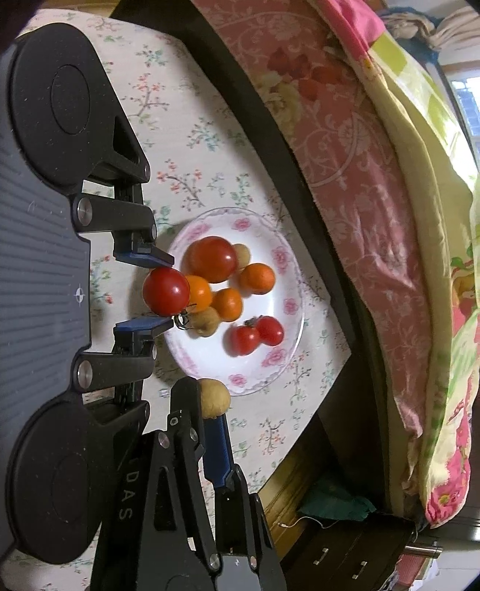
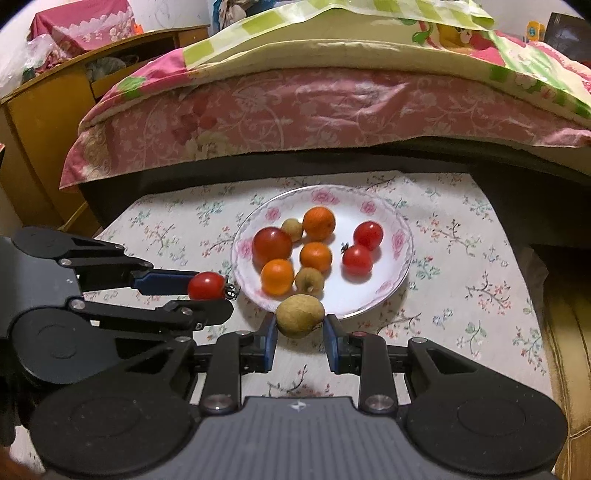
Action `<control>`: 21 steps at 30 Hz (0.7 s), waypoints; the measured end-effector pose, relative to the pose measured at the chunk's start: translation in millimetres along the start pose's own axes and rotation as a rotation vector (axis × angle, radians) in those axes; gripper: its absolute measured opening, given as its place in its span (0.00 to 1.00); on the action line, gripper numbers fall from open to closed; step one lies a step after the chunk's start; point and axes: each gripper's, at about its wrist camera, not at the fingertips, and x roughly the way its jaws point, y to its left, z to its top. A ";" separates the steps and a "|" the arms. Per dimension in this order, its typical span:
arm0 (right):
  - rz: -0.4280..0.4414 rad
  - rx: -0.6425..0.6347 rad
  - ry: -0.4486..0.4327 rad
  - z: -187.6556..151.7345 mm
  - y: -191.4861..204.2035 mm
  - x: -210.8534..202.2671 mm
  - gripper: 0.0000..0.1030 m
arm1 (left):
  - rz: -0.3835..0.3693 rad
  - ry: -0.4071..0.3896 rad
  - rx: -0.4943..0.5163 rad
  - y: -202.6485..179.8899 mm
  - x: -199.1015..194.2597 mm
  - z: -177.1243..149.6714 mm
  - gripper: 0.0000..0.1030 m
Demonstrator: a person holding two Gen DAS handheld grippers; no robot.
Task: Organize fruits
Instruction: 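Lift and carry the red tomato and yellow fruit over the plate, then lower both held fruits into the plate and open both tools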
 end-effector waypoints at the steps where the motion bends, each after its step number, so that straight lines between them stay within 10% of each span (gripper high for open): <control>1: -0.002 0.004 -0.002 1.8 -2.0 0.7 0.28 | 0.002 -0.002 0.000 0.1 1.5 1.9 0.33; 21: -0.017 0.049 -0.024 25.2 -26.7 22.1 0.28 | 0.017 -0.034 0.004 4.2 28.1 26.6 0.33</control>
